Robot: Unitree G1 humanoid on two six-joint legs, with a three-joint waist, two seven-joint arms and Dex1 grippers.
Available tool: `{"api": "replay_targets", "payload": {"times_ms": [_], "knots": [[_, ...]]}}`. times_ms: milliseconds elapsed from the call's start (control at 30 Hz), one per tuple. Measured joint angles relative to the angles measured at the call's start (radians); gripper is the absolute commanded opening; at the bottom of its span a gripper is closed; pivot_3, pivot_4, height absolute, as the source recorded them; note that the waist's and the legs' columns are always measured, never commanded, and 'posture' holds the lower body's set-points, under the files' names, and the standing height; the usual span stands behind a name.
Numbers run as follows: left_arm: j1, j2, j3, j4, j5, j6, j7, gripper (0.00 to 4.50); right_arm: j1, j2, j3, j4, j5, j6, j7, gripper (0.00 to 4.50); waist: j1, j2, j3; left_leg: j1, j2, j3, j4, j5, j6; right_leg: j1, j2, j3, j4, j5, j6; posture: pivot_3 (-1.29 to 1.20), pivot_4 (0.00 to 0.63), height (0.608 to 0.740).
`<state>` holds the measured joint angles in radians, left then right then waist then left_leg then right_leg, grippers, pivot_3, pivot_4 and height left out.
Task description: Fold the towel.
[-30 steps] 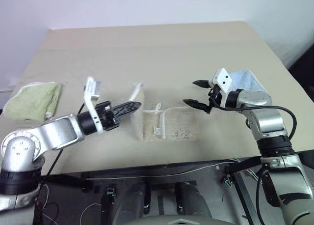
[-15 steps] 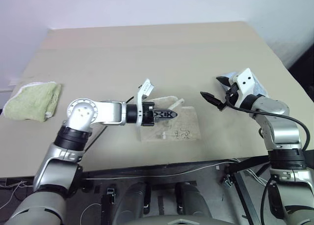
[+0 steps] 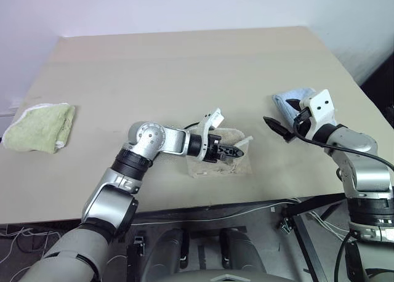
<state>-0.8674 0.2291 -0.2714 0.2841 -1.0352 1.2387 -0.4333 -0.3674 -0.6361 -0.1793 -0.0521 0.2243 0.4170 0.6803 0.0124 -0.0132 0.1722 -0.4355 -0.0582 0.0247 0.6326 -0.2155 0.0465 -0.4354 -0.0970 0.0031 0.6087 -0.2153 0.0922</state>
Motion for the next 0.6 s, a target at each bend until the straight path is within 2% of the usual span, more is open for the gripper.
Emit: {"api": "replay_targets", "payload": {"times_ms": [200,233,400,600], "knots": [[0.007,-0.008,0.002,-0.021,0.081,0.001,-0.104,0.04,0.01,-0.001,-0.006,-0.011,0.0,0.009,-0.017,4.5,0.0,0.0,0.0,0.0,0.0,0.0,0.0,0.0,0.0,0.0,0.0,0.0,0.0,0.0,0.0,0.0,0.15,0.74],[0.012,-0.003,-0.01,-0.042,0.096,0.001,-0.132,0.55,0.013,-0.001,-0.006,-0.015,0.0,0.011,-0.019,4.5,0.0,0.0,0.0,0.0,0.0,0.0,0.0,0.0,0.0,0.0,0.0,0.0,0.0,0.0,0.0,0.0,0.15,0.74],[0.051,-0.002,-0.028,-0.093,0.157,0.002,-0.178,2.07,0.014,-0.001,-0.005,-0.021,-0.001,0.012,-0.023,4.5,-0.001,0.0,0.0,0.0,0.0,0.0,0.0,0.0,0.0,0.0,0.0,0.0,0.0,0.0,0.0,0.0,0.15,0.74],[0.077,0.004,-0.013,-0.157,0.187,-0.001,-0.209,4.14,0.012,-0.001,-0.003,-0.021,-0.002,0.007,-0.023,4.5,0.0,0.0,0.0,0.0,0.0,0.0,0.0,0.0,0.0,0.0,0.0,0.0,0.0,0.0,0.0,0.0,0.15,0.74]]}}
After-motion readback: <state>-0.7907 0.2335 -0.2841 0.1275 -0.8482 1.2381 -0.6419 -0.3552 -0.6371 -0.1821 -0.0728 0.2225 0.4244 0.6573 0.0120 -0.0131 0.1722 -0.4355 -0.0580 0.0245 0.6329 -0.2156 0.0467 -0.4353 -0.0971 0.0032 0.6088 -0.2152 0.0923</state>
